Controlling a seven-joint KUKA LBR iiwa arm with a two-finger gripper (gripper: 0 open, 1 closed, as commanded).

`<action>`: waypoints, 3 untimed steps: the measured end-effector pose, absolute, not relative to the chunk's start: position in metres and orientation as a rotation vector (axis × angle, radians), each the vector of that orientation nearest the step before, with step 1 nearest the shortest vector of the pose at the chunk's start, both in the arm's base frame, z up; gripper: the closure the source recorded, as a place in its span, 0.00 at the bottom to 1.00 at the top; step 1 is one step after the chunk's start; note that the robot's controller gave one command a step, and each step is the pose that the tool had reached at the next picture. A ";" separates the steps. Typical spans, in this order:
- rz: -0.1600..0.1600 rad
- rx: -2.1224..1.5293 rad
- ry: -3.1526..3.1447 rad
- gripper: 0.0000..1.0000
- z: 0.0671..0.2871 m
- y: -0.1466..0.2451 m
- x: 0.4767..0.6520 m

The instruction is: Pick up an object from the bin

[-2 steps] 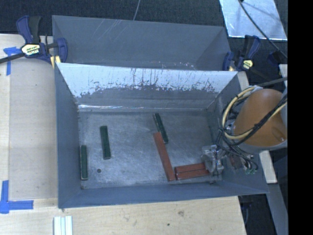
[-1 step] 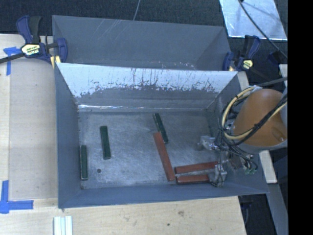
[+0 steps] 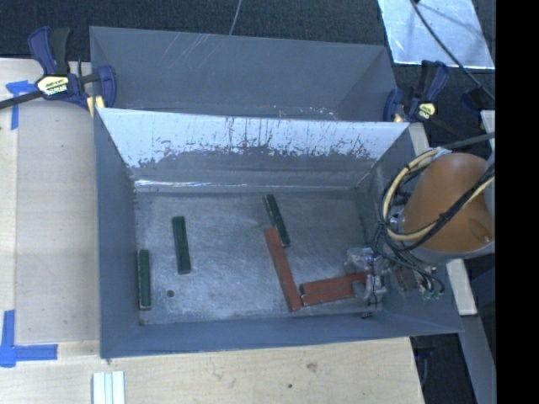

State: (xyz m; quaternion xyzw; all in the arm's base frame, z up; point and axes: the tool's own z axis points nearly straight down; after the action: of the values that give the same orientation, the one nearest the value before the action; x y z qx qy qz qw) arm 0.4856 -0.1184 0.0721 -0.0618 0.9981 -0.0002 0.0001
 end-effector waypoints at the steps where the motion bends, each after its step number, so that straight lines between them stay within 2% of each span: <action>1: -0.001 -0.195 3.135 1.00 0.072 -0.118 0.486; 2: -0.001 -0.206 3.135 1.00 0.174 -0.110 0.496; 3: -0.002 -0.196 3.130 1.00 0.192 -0.101 0.503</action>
Offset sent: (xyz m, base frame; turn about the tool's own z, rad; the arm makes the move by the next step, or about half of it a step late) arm 0.0038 -0.0105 0.1228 -0.0508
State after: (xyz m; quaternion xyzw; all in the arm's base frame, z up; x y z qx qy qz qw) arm 0.5025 -0.1011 0.1917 -0.0625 0.9980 -0.0005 0.0026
